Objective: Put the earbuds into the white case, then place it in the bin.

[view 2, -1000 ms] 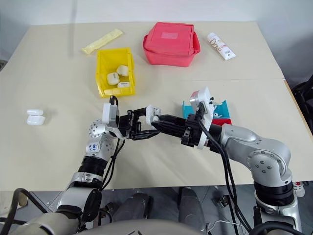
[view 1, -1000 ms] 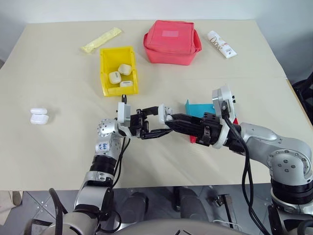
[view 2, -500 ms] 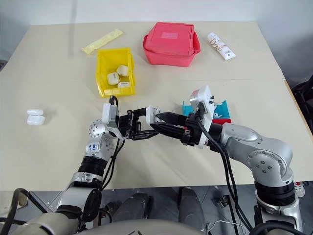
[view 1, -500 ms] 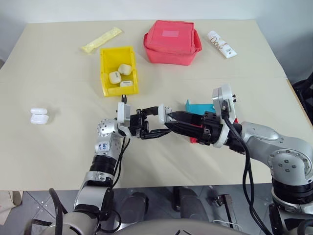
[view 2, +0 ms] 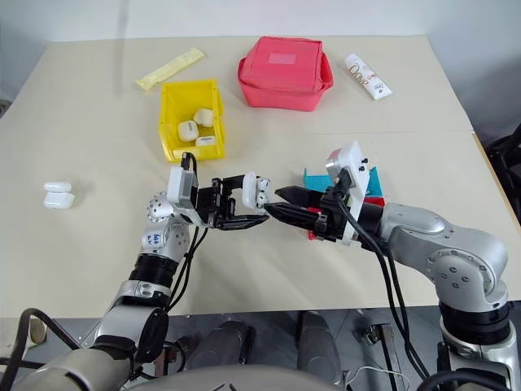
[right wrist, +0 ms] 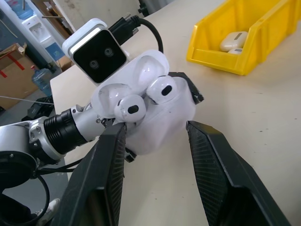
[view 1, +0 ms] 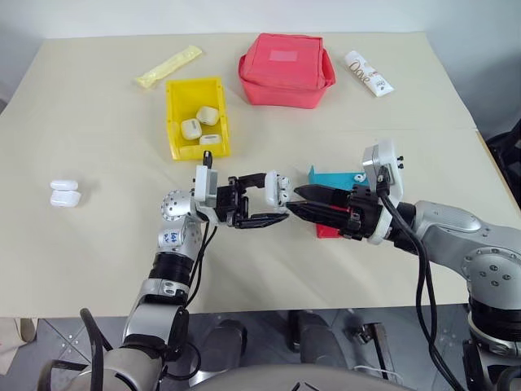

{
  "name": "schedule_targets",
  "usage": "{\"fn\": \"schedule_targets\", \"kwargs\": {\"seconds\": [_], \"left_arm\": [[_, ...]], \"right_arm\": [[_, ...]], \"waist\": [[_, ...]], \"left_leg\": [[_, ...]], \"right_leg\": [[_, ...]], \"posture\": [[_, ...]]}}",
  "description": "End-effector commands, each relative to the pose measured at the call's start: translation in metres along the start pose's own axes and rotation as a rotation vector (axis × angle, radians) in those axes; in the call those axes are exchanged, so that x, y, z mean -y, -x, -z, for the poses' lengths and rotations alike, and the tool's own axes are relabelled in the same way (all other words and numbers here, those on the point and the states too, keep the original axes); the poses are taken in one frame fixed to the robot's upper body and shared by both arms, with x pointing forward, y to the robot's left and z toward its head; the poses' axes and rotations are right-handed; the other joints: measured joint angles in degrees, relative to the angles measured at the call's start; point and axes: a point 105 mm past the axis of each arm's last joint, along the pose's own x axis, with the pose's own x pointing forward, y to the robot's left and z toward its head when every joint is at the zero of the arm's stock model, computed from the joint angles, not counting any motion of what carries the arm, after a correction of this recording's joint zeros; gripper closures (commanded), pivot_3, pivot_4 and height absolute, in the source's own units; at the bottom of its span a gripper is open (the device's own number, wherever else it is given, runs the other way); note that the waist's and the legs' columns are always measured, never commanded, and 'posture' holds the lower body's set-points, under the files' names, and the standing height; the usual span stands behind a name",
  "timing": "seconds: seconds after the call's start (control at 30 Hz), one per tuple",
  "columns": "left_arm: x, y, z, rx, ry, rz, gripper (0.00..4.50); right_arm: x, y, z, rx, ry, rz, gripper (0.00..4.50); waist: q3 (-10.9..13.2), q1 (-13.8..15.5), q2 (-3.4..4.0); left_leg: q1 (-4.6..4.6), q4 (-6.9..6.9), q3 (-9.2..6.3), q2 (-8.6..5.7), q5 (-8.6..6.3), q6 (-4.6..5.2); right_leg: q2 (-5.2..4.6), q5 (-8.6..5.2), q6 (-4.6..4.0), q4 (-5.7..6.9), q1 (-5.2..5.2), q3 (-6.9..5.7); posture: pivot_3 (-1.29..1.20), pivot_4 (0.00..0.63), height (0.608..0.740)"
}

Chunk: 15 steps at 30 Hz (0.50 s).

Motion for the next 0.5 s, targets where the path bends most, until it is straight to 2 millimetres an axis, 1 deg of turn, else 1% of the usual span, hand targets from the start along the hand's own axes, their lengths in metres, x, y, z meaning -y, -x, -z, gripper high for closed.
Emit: {"fn": "schedule_targets", "kwargs": {"seconds": [0.03,0.2,0.4,0.5], "left_arm": [[-0.006,-0.003,-0.01,0.008,-0.048,0.008,1.73],[-0.011,0.003,-0.012,-0.047,-0.057,0.0,1.73],[-0.017,0.006,-0.009,-0.095,-0.057,-0.004,1.73],[-0.024,0.007,-0.002,-0.225,-0.054,-0.006,1.73]], "right_arm": [[0.004,0.007,-0.004,0.002,0.023,0.042,2.37],[0.005,0.019,-0.008,0.004,0.044,0.084,2.37],[0.006,0.024,-0.005,-0.006,0.052,0.125,2.37],[0.011,0.031,-0.01,-0.022,0.114,0.195,2.37]], "waist": [[0.0,0.0,0.0],[0.0,0.1,-0.01],[0.0,0.1,0.0],[0.0,0.1,0.0]], "left_leg": [[0.0,0.0,0.0,0.0,0.0,0.0],[0.0,0.0,-0.01,-0.01,0.0,0.0],[0.01,-0.01,0.0,-0.01,0.0,0.0],[0.01,-0.01,0.0,0.0,0.0,0.0]], "right_leg": [[0.0,0.0,0.0,0.0,0.0,0.0],[0.0,0.0,0.0,-0.01,0.01,0.0],[0.0,0.01,0.02,-0.3,0.05,-0.01],[0.02,0.01,0.02,-0.29,0.03,-0.01]], "posture": [[0.0,0.15,0.74],[0.0,0.15,0.74],[0.0,0.15,0.74],[0.0,0.15,0.74]]}}
